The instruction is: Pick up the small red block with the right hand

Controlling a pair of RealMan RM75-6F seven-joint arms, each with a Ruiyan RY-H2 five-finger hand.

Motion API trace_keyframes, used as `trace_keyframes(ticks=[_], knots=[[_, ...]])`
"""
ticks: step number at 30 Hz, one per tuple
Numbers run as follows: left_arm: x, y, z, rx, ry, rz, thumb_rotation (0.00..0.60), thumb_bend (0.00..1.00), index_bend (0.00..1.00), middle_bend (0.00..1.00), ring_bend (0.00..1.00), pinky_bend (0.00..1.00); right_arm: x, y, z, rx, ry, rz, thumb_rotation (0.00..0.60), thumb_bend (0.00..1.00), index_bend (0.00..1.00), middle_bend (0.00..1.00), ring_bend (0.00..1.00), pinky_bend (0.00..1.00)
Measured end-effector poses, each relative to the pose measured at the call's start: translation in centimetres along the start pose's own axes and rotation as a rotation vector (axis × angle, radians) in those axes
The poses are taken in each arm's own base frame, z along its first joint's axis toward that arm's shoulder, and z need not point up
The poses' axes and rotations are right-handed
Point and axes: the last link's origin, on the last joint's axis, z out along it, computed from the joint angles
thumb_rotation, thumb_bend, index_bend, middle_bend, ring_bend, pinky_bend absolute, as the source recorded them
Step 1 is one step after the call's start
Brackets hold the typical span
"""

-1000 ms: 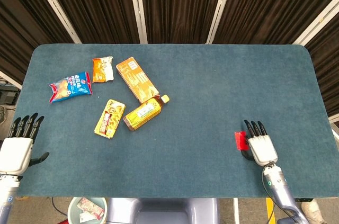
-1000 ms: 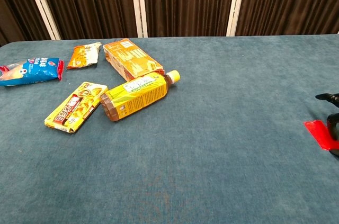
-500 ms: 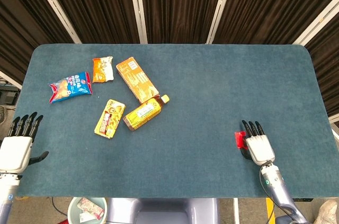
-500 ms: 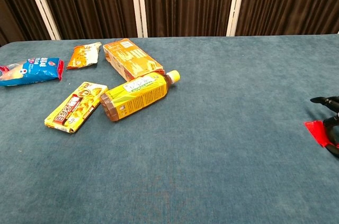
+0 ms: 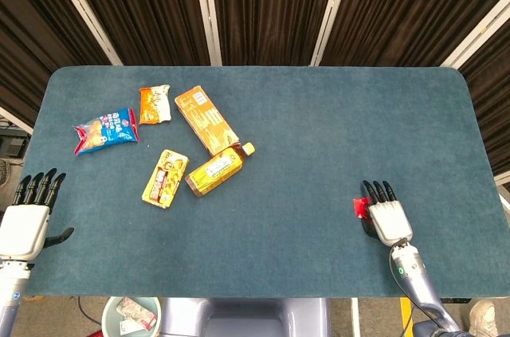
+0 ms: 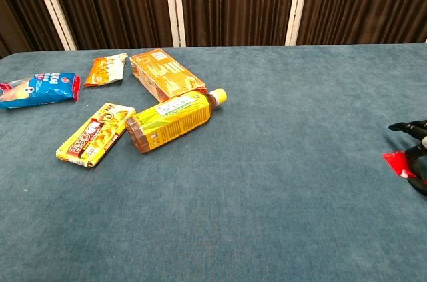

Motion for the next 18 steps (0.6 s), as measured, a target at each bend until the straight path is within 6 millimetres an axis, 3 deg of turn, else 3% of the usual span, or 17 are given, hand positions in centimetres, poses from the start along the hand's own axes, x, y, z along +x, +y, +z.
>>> trace_keyframes(ticks=[9, 18], knots=[[0.0, -0.1, 0.0, 0.002, -0.002, 0.001, 0.6, 0.1, 0.0, 0.0, 0.0, 0.0, 3.0, 0.7, 1.9, 0.007, 0.08, -0.042, 0.6, 0.51, 0.62, 0.04, 0.0, 0.0], [-0.2, 0.0, 0.1, 0.006, -0.004, 0.008, 0.6, 0.1, 0.0, 0.0, 0.0, 0.0, 5.7, 0.7, 5.1, 0.023, 0.114, -0.089, 0.6, 0.51, 0.62, 0.05, 0.0, 0.0]])
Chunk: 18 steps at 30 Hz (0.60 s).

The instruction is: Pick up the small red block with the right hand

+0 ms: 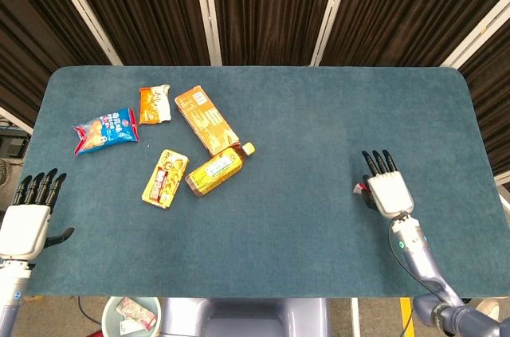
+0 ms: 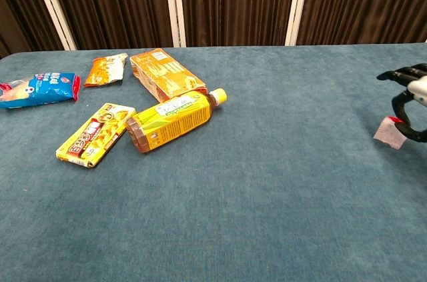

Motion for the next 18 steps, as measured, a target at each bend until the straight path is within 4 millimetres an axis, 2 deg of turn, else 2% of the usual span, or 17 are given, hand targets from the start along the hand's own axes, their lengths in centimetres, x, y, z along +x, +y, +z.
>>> trace_keyframes(ticks=[6, 9, 14, 18], knots=[[0.0, 0.1, -0.1, -0.003, 0.002, 0.003, 0.6, 0.1, 0.0, 0.0, 0.0, 0.0, 0.8, 0.1, 3.0, -0.006, -0.007, -0.006, 0.6, 0.51, 0.62, 0.05, 0.0, 0.0], [0.1, 0.1, -0.2, -0.002, 0.007, 0.001, 0.6, 0.1, 0.0, 0.0, 0.0, 0.0, 1.4, 0.0, 3.4, -0.013, 0.023, 0.021, 0.6, 0.52, 0.62, 0.05, 0.0, 0.0], [0.3, 0.0, -0.5, -0.012, 0.009, -0.012, 0.6, 0.11, 0.0, 0.0, 0.0, 0.0, 3.2, -0.4, 1.9, -0.014, 0.126, 0.067, 0.6, 0.52, 0.59, 0.03, 0.0, 0.0], [0.6, 0.0, -0.8, -0.032, 0.012, -0.029, 0.6, 0.1, 0.0, 0.0, 0.0, 0.0, 4.5, -0.7, -1.2, -0.021, 0.18, 0.098, 0.6, 0.52, 0.59, 0.03, 0.0, 0.0]])
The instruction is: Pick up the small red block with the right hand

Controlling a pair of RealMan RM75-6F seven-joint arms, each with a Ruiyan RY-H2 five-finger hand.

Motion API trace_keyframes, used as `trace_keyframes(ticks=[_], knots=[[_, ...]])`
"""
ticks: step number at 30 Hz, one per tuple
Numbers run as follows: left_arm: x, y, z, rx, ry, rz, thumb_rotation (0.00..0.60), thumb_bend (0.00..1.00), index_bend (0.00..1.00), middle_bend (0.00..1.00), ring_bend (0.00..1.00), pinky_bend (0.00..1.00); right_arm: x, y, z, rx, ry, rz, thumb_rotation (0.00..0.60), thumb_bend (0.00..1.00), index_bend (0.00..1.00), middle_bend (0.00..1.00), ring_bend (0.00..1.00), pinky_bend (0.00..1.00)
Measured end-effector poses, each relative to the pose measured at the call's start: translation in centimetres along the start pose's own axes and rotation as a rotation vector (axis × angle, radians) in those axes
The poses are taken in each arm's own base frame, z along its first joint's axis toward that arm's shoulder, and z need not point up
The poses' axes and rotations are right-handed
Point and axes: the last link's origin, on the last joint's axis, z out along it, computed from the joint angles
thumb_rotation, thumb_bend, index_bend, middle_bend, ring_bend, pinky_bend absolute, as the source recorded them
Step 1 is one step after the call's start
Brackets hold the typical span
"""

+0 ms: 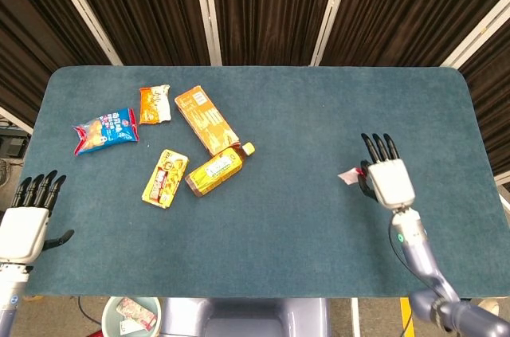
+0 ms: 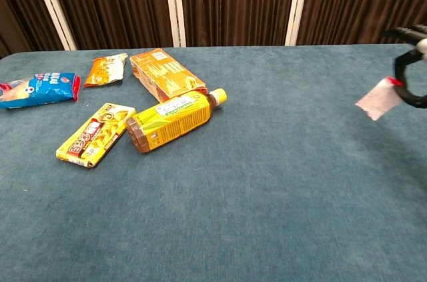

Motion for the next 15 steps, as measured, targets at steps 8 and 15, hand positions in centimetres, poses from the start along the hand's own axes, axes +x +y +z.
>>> trace_keyframes(ticks=[8, 15], knots=[[0.5, 0.0, -0.4, -0.024, -0.002, -0.021, 0.6, 0.1, 0.0, 0.0, 0.0, 0.0, 4.4, -0.5, -8.8, -0.084, 0.011, 0.046, 0.6, 0.52, 0.58, 0.02, 0.0, 0.0], [0.7, 0.1, -0.8, -0.034, 0.008, -0.018, 0.6, 0.1, 0.0, 0.0, 0.0, 0.0, 5.2, 0.6, -13.0, -0.14, -0.033, 0.037, 0.6, 0.51, 0.57, 0.01, 0.0, 0.0]])
